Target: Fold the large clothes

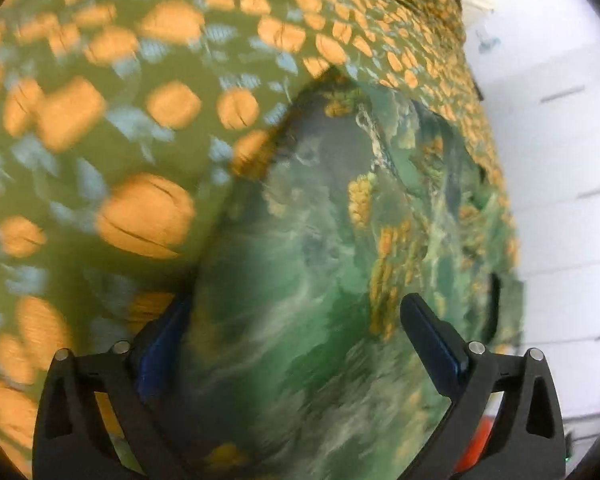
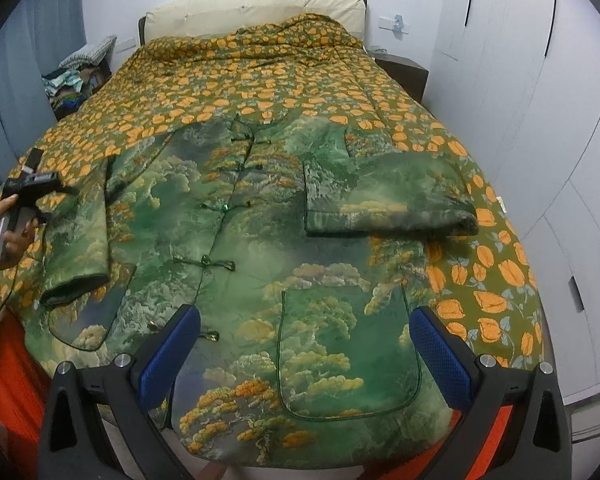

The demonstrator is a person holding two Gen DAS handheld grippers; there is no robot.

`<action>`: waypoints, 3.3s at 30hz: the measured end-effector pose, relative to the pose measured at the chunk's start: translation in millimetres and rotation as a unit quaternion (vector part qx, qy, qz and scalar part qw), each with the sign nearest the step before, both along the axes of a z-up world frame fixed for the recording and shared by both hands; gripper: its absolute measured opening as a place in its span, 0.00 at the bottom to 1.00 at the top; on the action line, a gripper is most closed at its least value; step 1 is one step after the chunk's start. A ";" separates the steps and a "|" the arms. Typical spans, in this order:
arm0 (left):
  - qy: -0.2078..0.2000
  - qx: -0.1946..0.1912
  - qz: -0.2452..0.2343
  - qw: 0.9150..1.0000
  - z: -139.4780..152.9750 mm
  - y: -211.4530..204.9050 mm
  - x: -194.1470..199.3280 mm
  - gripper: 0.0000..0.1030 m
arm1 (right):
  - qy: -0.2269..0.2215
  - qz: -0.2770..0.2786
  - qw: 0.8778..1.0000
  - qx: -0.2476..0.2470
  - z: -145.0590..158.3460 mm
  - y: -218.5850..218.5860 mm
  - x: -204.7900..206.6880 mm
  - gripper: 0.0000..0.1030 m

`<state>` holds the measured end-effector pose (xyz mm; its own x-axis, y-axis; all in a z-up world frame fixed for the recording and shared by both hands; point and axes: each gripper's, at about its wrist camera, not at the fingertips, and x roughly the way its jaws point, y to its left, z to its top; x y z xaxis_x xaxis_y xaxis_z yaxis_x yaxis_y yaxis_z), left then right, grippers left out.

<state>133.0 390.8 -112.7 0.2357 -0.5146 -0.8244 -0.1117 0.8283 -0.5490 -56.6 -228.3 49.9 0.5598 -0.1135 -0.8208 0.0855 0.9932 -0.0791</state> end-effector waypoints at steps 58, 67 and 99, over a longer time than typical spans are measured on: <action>-0.200 0.206 -0.142 0.947 85.3 -226.4 -48.8 0.94 | 0.004 -0.025 1.000 -0.018 -50.0 -13.1 77.3 1.00; -0.200 0.215 -0.055 0.954 100.5 -108.7 -73.9 0.95 | -0.055 -0.038 0.997 0.026 -27.6 25.0 53.6 1.00; -0.073 0.131 0.050 0.987 -18.0 22.0 19.2 1.00 | -0.022 -0.039 0.999 -0.019 -18.6 40.3 6.8 1.00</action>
<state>152.3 412.8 -130.6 0.4012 -0.2570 -0.8792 -0.1357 0.9326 -0.3345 -49.7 -188.0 31.3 0.5831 -0.1890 -0.7901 0.1674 0.9796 -0.1109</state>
